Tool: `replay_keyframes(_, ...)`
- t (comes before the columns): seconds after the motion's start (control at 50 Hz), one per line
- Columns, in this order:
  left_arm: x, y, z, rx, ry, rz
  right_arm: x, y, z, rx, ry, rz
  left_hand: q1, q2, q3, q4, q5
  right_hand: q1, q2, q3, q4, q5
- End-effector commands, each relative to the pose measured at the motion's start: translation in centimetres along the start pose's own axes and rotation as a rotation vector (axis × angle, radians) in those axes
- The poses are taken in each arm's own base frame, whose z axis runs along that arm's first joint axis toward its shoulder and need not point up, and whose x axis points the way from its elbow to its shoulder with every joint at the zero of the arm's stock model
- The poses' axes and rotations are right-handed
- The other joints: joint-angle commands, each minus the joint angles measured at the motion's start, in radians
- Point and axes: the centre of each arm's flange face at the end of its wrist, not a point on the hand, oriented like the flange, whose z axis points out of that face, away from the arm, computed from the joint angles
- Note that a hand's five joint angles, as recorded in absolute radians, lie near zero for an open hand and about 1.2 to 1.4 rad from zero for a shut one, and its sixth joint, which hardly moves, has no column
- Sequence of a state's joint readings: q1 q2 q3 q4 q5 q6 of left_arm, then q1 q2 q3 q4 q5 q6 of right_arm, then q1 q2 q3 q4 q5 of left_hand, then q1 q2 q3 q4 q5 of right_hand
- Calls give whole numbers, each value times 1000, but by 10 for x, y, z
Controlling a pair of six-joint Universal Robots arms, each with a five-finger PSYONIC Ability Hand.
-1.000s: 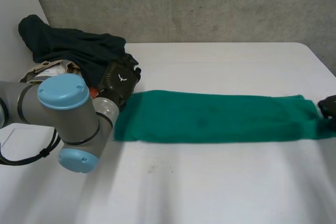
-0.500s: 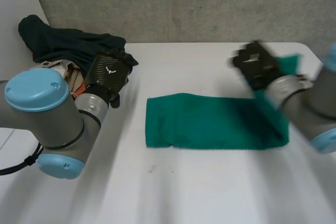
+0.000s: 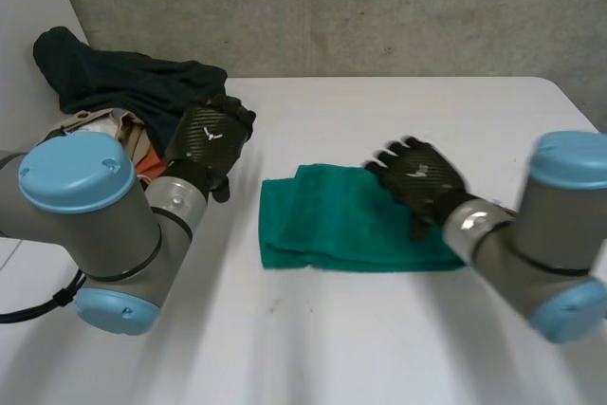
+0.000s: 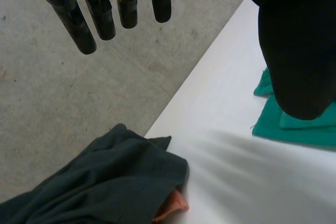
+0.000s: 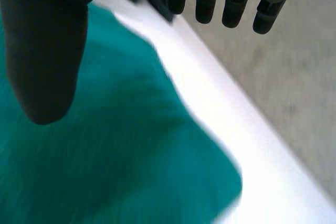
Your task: Fold the laundry.
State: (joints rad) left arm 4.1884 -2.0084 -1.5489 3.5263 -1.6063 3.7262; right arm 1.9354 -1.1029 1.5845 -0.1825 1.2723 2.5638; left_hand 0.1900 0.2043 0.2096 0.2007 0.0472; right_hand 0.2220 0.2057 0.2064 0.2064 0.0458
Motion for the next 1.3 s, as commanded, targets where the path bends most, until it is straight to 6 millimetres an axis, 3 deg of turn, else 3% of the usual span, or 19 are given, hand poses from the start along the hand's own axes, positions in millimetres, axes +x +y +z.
replay_keyframes(0.02, 10, -10, -3, 32, 28, 0, 5, 37, -19, -143, -38, 29, -15, -30, -35, -26, -47, -48, -31, -32, -32, -46)
replay_keyframes(0.12, 46, -18, -2, 90, 141, -10, 18, 54, -21, -186, -12, -39, -9, -23, -28, -20, -41, 221, 237, 236, 236, 222)
replay_keyframes(0.18, 53, -14, 2, 87, 158, -11, 16, 57, -20, -188, -16, -39, -9, -23, -28, -19, -41, 352, 369, 368, 368, 354)
replay_keyframes(0.28, 63, -11, 3, 77, 181, -4, 27, 60, -14, -180, 66, -85, -9, -23, -28, -19, -41, 1173, 1190, 1189, 1189, 1175)
replay_keyframes(0.38, 59, -8, -2, 61, 177, -9, 50, 48, -10, -176, 233, -200, -12, -26, -31, -22, -43, 1174, 1191, 1190, 1190, 1176)
replay_keyframes(0.44, 43, -14, -5, 67, 137, -11, 59, 29, -7, -149, 283, -315, -12, -26, -31, -22, -43, 1174, 1191, 1190, 1190, 1176)
replay_keyframes(0.48, 33, -13, -5, 56, 111, -14, 49, 15, -3, -108, 262, -381, -12, -26, -31, -22, -43, 1174, 1191, 1190, 1190, 1176)
replay_keyframes(0.6, 3, -9, -9, 31, 39, -21, -42, -58, 1, 239, 43, -536, -15, -29, -34, -25, -46, 1174, 1191, 1190, 1190, 1176)
replay_keyframes(0.64, -1, -8, -10, 24, 29, -23, -61, -59, 1, 288, -29, -540, -15, -29, -34, -25, -46, 1174, 1191, 1190, 1190, 1176)
replay_keyframes(0.66, -4, -5, -11, 16, 24, -26, -80, -53, 3, 317, -111, -542, -15, -29, -34, -25, -46, 1174, 1191, 1190, 1190, 1176)
replay_keyframes(0.74, -4, -2, -13, 4, 24, -56, -114, -33, 6, 326, -253, -542, -15, -29, -34, -25, -46, 1174, 1191, 1190, 1190, 1176)
replay_keyframes(0.8, -3, -2, -13, 5, 28, -82, -116, -27, 6, 300, -270, -520, -15, -29, -34, -25, -46, 1137, 1154, 1153, 1153, 1139)
replay_keyframes(0.86, -4, -7, -11, 20, 25, -109, -116, -29, 3, 296, -271, -493, -15, -29, -34, -25, -46, 600, 616, 615, 615, 601)
replay_keyframes(0.88, -6, -10, -9, 31, 20, -122, -112, -29, 3, 290, -269, -456, -12, -26, -31, -22, -44, 181, 198, 197, 197, 183)
replay_keyframes(0.92, -7, -16, -6, 53, 15, -131, -99, -32, 3, 278, -249, -384, -9, -23, -28, -19, -41, -48, -31, -32, -32, -46)
replay_keyframes(1.04, 10, -50, 8, 163, 43, -154, -10, -55, -3, 267, -58, 90, -6, -20, -25, -17, -38, -48, -31, -32, -32, -46)
replay_keyframes(1.12, 36, -61, 16, 194, 102, -157, 26, -46, -6, 203, 23, 359, -6, -20, -25, -17, -38, -48, -31, -32, -32, -46)
replay_keyframes(1.2, 64, -63, 25, 202, 165, -162, 49, -32, -8, 121, 71, 437, -3, -17, -22, -14, -35, -48, -31, -32, -32, -46)
replay_keyframes(1.3, 104, -52, 33, 161, 244, -166, 51, -22, 1, 47, 64, 465, 3, -11, -17, -8, -29, -48, -31, -32, -32, -46)
